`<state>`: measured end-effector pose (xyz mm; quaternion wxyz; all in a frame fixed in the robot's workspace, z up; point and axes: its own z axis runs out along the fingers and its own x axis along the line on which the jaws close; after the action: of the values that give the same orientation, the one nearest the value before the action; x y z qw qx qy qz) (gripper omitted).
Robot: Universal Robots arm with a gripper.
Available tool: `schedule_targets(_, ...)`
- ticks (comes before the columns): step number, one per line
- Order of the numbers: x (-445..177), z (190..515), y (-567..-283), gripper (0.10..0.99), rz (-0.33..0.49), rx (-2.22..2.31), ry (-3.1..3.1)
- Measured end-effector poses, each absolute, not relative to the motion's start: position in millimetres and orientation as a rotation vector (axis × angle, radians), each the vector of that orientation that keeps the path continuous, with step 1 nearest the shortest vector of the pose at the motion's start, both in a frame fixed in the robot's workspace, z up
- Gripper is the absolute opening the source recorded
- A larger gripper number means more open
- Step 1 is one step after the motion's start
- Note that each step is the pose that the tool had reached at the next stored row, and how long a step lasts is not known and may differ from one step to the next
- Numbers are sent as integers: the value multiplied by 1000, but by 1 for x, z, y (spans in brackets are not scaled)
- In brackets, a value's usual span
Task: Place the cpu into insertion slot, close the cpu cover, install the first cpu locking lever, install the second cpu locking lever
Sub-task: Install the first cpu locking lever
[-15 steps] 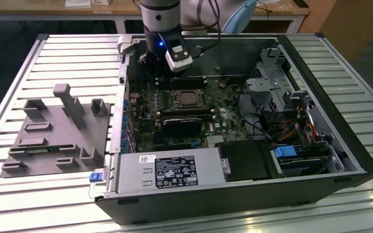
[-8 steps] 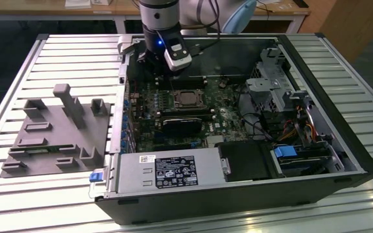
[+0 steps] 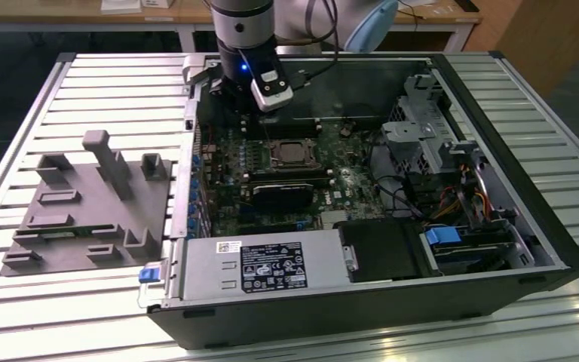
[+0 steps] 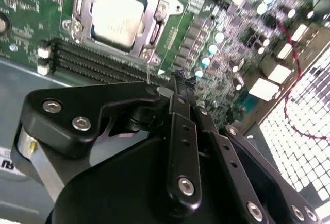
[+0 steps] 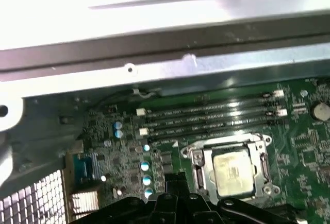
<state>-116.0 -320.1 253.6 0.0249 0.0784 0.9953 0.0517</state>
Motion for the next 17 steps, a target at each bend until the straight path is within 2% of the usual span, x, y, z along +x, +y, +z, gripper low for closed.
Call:
schedule_targets(10,-121,253,-320,102,361,234,3072)
schedule_targets(17,-119,253,-320,102,371,234,3072)
